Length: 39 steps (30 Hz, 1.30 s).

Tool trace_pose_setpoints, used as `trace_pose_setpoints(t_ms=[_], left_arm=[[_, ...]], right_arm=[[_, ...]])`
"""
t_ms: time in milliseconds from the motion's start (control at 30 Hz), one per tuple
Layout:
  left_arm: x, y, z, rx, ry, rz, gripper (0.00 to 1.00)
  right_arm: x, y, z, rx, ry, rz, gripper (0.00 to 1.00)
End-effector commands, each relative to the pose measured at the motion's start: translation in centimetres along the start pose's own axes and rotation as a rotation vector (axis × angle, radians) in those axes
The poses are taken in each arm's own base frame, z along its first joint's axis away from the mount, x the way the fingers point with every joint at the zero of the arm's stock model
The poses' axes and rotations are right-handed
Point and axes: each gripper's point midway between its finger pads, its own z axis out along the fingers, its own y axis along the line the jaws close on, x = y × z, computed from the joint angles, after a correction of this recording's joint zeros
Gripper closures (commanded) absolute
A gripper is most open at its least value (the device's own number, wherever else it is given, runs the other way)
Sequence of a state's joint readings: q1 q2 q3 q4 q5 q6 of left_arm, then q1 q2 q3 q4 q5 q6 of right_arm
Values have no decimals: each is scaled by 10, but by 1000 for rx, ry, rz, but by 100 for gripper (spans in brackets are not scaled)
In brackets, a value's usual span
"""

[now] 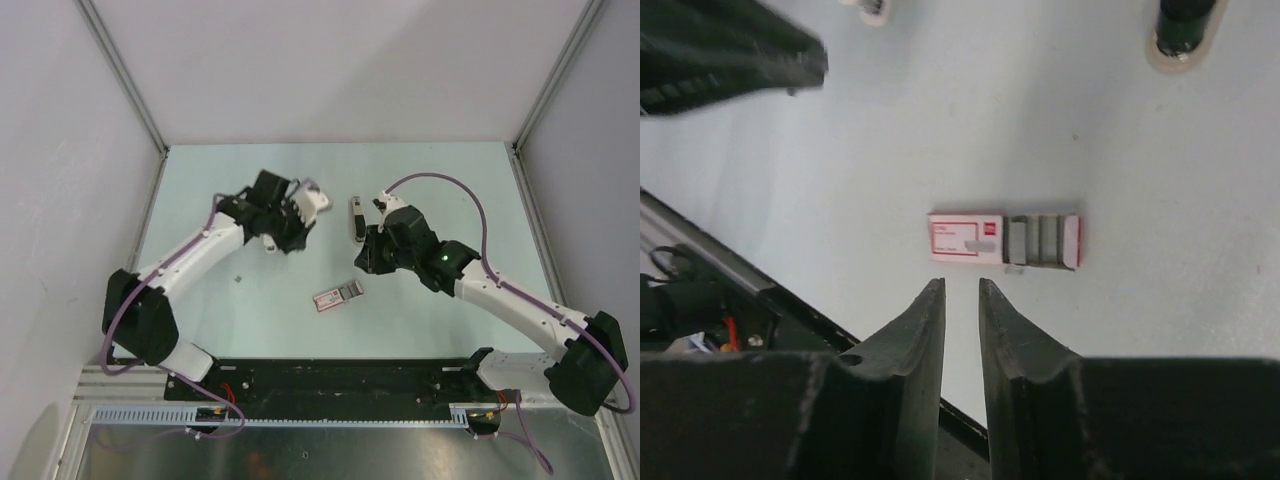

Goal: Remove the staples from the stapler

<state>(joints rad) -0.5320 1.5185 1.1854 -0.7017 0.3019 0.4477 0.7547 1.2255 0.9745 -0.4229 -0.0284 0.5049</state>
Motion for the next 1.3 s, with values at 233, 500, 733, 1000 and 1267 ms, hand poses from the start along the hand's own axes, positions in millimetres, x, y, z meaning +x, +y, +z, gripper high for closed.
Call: trace_pose_setpoints(t_ms=[233,500,733,1000,1267], left_arm=[[-176,-40,-132,604,-583,-296,99],[-207,-51,-165,909,-689,-529,100],[-201,-60,-169,942,-692,-562,100],[-191,-67,-167,959,-672,-556,100],[-190,-70,-171,961,-678,-542,100]], right_arm=[[-83,81,-50,-391,-321,18,57],[-114,102,-81,-550,-475,61,45],[-126,108,-93,-622,-529,88,44],[-137,120,-105,-737,-556,128,45],[-139,119,-97,-747,-543,156,47]])
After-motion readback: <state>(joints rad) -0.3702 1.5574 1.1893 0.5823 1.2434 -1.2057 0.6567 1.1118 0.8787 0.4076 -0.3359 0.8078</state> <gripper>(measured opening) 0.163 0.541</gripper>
